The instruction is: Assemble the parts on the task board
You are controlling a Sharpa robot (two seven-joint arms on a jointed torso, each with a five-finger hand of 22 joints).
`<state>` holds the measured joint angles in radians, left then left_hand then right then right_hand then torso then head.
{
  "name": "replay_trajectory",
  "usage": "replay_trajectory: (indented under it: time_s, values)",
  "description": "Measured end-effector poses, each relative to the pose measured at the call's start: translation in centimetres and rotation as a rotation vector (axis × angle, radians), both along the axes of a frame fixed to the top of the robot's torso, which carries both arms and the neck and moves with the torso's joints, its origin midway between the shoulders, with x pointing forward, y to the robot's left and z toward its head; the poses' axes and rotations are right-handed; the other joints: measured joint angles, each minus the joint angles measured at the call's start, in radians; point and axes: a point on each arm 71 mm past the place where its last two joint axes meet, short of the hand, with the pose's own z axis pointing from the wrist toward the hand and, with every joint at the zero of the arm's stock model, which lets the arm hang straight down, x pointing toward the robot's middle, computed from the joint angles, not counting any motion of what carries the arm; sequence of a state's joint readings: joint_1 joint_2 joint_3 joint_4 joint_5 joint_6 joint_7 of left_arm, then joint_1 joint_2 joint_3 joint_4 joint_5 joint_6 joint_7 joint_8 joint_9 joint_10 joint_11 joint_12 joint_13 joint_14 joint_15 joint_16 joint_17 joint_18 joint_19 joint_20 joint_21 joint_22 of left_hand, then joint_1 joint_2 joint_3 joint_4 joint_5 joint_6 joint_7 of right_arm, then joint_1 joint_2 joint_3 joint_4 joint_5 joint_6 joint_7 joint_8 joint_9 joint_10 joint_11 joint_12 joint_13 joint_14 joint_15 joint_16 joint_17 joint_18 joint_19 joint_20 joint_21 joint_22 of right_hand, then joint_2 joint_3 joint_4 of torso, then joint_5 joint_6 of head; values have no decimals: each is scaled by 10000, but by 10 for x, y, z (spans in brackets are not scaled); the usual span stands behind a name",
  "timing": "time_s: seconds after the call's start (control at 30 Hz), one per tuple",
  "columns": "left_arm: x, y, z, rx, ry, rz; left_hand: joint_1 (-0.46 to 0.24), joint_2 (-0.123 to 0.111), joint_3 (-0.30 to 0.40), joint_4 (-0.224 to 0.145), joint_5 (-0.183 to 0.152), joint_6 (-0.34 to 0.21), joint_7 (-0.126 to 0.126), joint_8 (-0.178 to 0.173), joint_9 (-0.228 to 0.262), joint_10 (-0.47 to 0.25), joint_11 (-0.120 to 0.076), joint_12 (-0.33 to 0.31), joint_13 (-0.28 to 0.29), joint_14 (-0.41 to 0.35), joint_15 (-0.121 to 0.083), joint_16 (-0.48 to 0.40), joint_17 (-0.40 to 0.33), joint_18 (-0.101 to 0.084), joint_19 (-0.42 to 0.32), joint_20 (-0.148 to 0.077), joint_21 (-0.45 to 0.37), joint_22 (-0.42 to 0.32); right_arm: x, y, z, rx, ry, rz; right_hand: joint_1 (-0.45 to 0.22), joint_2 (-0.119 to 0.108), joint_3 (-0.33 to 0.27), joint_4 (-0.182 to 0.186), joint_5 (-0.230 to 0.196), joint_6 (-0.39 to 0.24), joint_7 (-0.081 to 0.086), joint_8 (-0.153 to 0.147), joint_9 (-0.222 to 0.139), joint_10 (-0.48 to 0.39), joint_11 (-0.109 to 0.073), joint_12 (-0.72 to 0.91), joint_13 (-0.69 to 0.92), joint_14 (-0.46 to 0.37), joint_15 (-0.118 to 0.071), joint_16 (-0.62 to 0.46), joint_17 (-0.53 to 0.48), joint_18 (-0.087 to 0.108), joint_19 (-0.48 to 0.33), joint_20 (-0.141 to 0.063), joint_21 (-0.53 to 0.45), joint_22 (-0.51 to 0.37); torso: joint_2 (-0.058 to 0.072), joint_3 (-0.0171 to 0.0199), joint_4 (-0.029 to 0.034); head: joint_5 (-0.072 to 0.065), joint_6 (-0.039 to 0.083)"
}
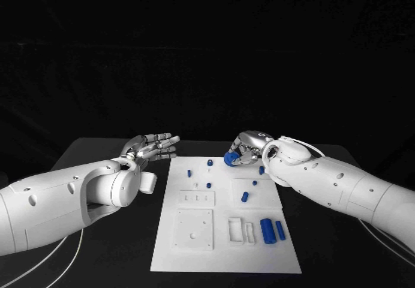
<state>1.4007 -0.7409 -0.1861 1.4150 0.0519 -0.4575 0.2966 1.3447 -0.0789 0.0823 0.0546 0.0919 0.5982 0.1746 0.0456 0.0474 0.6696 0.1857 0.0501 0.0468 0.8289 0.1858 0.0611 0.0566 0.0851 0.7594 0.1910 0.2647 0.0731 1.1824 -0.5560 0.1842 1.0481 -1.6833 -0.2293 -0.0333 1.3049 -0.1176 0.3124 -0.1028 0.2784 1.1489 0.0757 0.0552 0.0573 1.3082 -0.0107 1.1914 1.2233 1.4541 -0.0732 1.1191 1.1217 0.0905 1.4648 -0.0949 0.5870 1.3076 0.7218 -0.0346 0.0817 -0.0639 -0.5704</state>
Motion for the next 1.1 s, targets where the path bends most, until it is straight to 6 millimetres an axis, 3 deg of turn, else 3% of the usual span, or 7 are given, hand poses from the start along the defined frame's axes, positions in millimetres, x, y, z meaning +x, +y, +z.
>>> replay_trajectory:
  time_s: [0.2, 0.6, 1.1]
  values:
    - [0, 0, 0, -3, 4, -8, 0, 0, 0, 0, 0, 0, 0, 0, 0, 0, 0, 0, 0, 0, 0, 0, 0, 0, 0, 0, 0, 0, -6, 18, 3, -23, -289, 341, -41, -41, 43, 43, 91, 0, 0, 9, -1, 0, 0, 0, -1, 0, 0, -40, -30, -1, 1, 1, 0, 0, -1, 1, 3, 86, 26]
    - [-1, -2, 0, -8, 9, -41, 0, 0, 0, 0, 0, 0, 1, 0, 0, 0, 0, 0, 0, 0, 0, 0, 0, 1, 0, 0, 0, 0, -13, 52, -1, -107, -489, 857, -5, -81, 68, 68, 160, 0, 0, 25, 0, 0, 1, 0, -2, 0, 0, -40, -30, -1, 1, 2, 0, -1, 10, 5, 16, 132, 60]
    - [0, -5, 0, -13, 19, -99, 0, 0, 0, 0, 0, 0, 0, 0, 0, 0, 0, 0, 1, 0, 0, 0, 0, 0, 0, 0, 0, 0, -15, 80, -15, -306, -365, 1146, -83, -159, 68, 68, 265, 0, 0, 38, 0, 0, 1, -1, -3, -1, 0, -40, -43, -2, 1, 2, 72, -2, 17, 16, 34, 170, 24]
